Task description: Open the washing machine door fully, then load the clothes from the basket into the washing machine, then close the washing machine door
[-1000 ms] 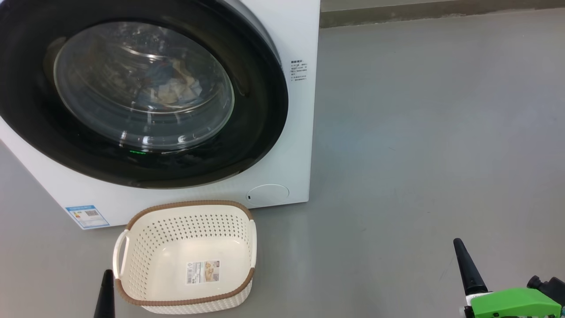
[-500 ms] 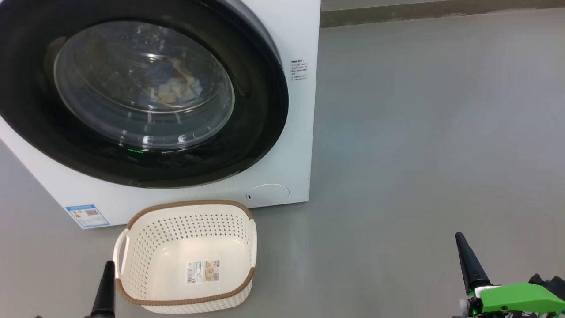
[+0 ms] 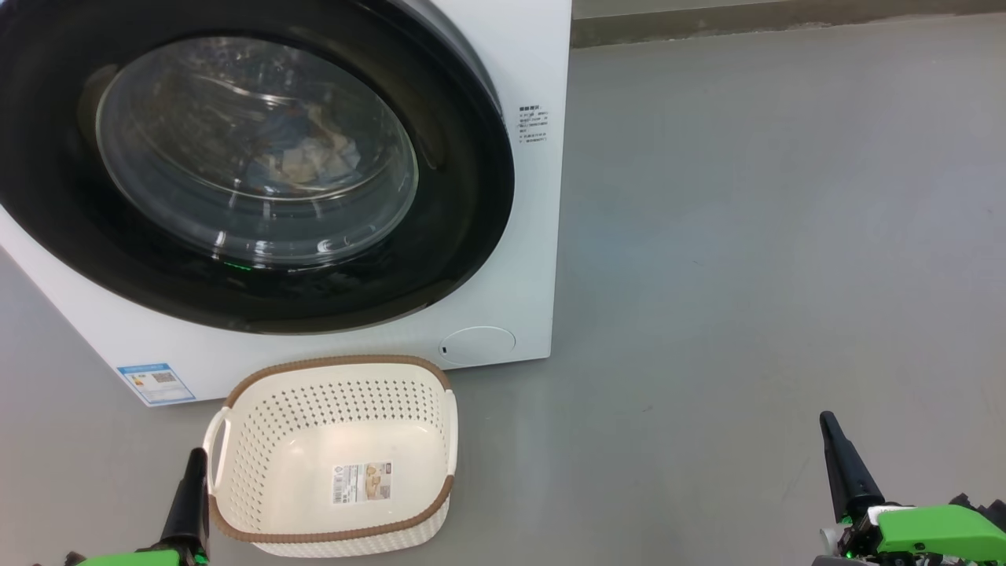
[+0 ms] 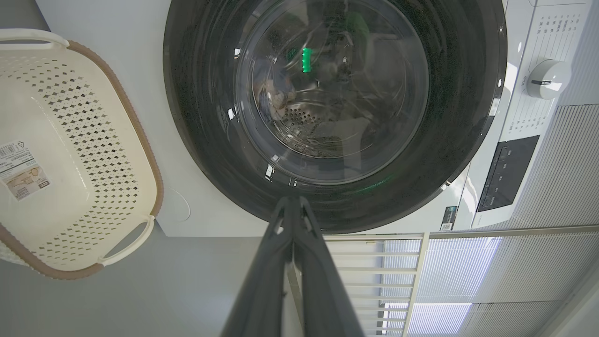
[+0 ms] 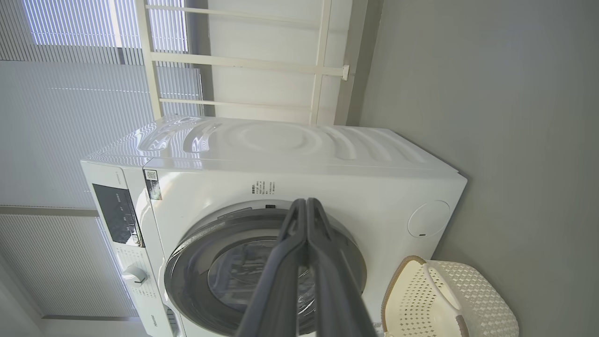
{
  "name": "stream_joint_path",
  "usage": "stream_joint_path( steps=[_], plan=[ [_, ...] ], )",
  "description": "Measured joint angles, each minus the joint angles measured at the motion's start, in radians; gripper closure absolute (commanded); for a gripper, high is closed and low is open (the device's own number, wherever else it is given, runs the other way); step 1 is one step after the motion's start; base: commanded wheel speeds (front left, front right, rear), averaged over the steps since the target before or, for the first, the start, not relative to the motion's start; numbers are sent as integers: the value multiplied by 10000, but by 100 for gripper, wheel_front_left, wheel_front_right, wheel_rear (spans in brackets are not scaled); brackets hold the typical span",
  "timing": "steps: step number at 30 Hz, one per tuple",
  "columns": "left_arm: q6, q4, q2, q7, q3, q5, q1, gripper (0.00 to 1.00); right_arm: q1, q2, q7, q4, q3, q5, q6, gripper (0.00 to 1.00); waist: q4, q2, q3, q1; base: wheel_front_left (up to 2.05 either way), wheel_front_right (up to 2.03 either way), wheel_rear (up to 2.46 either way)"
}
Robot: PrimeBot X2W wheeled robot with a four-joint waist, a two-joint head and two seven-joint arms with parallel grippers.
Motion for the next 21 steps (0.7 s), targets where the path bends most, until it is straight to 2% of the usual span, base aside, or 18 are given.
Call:
stream_joint_path(
  steps=[6,21],
  plan=[
    [-8,84,6,138,15,-686,-170,100,-194,0,199,15,-42,619,0,100,4,0,5,0,0,0,0],
    [-12,96,6,213,40,-690,-268,100,-194,4,215,17,-65,619,0,100,4,0,5,0,0,0,0]
  ],
)
